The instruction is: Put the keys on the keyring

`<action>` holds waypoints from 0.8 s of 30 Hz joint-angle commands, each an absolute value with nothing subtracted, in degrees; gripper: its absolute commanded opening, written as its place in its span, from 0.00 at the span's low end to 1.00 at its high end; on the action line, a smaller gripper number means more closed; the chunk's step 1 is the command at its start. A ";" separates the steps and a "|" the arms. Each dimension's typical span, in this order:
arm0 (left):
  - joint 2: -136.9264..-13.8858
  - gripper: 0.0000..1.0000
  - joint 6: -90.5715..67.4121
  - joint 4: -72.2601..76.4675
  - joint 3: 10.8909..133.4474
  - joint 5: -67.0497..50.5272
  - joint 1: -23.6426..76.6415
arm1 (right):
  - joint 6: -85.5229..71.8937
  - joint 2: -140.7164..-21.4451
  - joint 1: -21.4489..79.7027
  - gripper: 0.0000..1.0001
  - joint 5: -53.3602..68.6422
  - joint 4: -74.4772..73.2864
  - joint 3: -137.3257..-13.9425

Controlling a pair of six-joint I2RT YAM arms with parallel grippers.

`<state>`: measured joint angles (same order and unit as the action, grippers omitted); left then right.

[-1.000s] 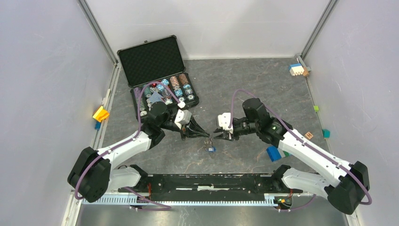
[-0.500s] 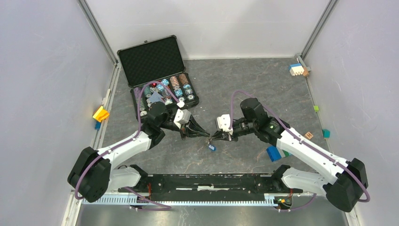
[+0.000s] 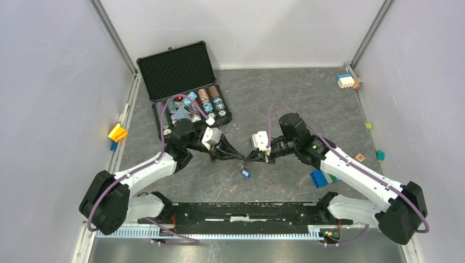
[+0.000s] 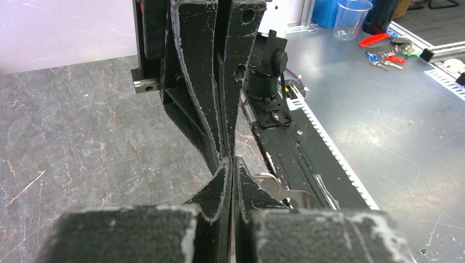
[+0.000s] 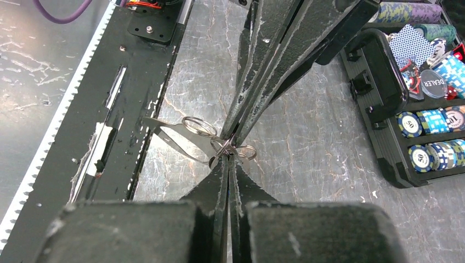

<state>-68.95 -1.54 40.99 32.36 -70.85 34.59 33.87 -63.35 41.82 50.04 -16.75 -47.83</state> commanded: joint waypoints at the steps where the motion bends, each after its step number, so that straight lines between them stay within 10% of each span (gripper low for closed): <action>1: -69.28 0.02 -3.34 44.99 32.44 -72.57 34.80 | 31.72 -63.63 41.73 0.00 51.89 -12.37 -46.53; 10: -68.91 0.02 -3.34 45.66 32.08 -72.37 34.83 | 30.32 -63.74 41.81 0.01 51.71 -11.05 -45.48; 24: -69.20 0.02 -5.82 48.77 31.41 -69.88 34.64 | 33.06 -58.13 41.73 0.33 49.16 -14.11 -45.74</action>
